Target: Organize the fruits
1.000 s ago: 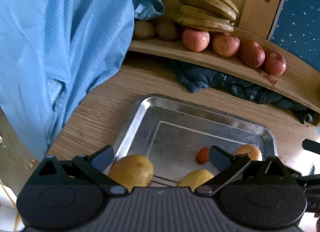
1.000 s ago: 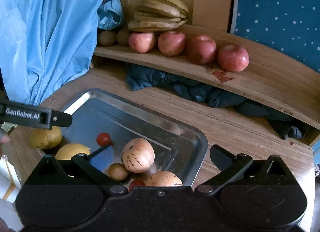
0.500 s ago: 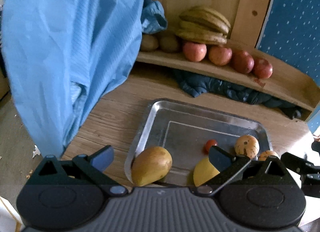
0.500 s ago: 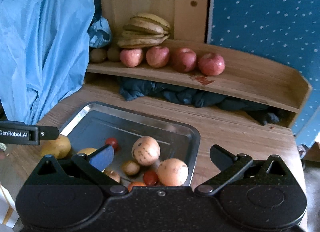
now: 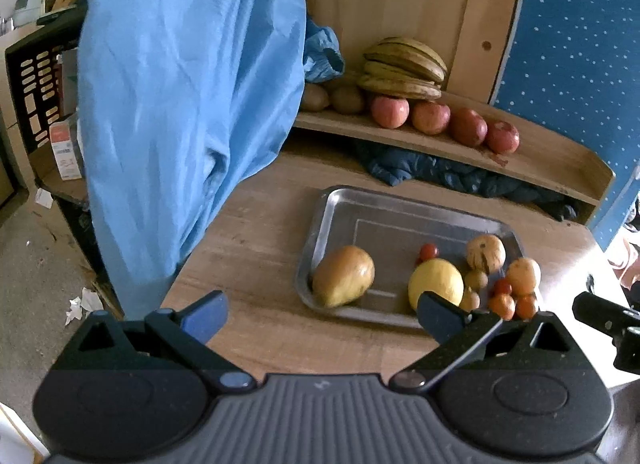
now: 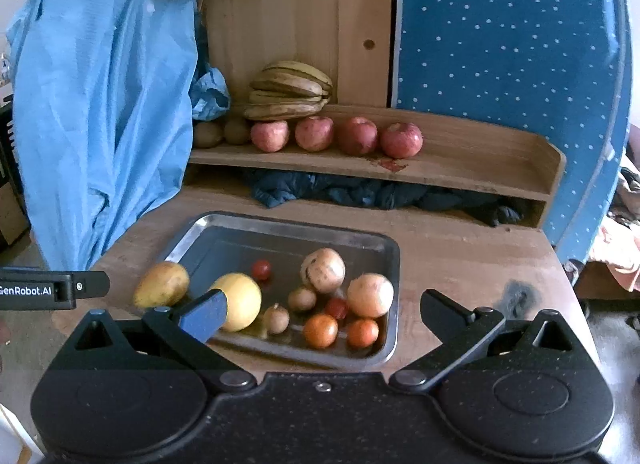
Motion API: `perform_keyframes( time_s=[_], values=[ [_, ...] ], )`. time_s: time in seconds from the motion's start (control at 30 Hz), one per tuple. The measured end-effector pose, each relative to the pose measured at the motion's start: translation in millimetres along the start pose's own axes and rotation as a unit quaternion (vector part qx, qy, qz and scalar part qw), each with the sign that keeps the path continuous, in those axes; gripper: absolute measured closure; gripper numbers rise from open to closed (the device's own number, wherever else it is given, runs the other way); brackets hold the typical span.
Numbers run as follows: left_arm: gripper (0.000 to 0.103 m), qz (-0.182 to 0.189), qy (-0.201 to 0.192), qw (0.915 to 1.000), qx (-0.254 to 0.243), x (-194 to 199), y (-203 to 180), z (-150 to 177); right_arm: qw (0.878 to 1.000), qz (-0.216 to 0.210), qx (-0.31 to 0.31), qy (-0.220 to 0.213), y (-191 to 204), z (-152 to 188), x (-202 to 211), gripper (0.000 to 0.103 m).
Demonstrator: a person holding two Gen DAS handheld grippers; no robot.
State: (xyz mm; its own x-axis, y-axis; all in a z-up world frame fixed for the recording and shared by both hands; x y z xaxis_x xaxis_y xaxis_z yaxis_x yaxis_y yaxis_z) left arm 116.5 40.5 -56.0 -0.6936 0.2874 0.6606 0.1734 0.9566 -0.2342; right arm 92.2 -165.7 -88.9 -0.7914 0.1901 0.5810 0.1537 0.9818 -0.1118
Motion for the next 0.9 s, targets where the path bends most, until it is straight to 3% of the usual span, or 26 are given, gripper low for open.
perform_keyframes(
  time_s=[0.37, 0.9],
  values=[
    [0.000, -0.004, -0.011, 0.9995, -0.028, 28, 1, 29, 1.000, 0.001, -0.011, 0.005, 14, 30, 34, 0.001],
    [0.000, -0.007, -0.010, 0.9996, -0.027, 30, -2, 31, 1.000, -0.008, -0.001, 0.014, 17, 35, 32, 0.001]
  ],
)
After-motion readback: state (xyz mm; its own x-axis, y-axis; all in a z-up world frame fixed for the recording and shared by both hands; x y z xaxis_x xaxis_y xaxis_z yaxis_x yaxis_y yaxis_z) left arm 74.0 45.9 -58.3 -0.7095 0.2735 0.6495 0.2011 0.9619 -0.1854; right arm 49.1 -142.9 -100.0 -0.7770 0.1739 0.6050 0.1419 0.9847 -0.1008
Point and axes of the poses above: each gripper's, at about its wrist camera, not at the fingertips, and x roughly against the way its jaws point, y to its left, z to its underside, the point moved 7 cm from there along -x, roughly the way its jaws point, and after that the axes turned 14 degrees about z, right-handed, at the moved point
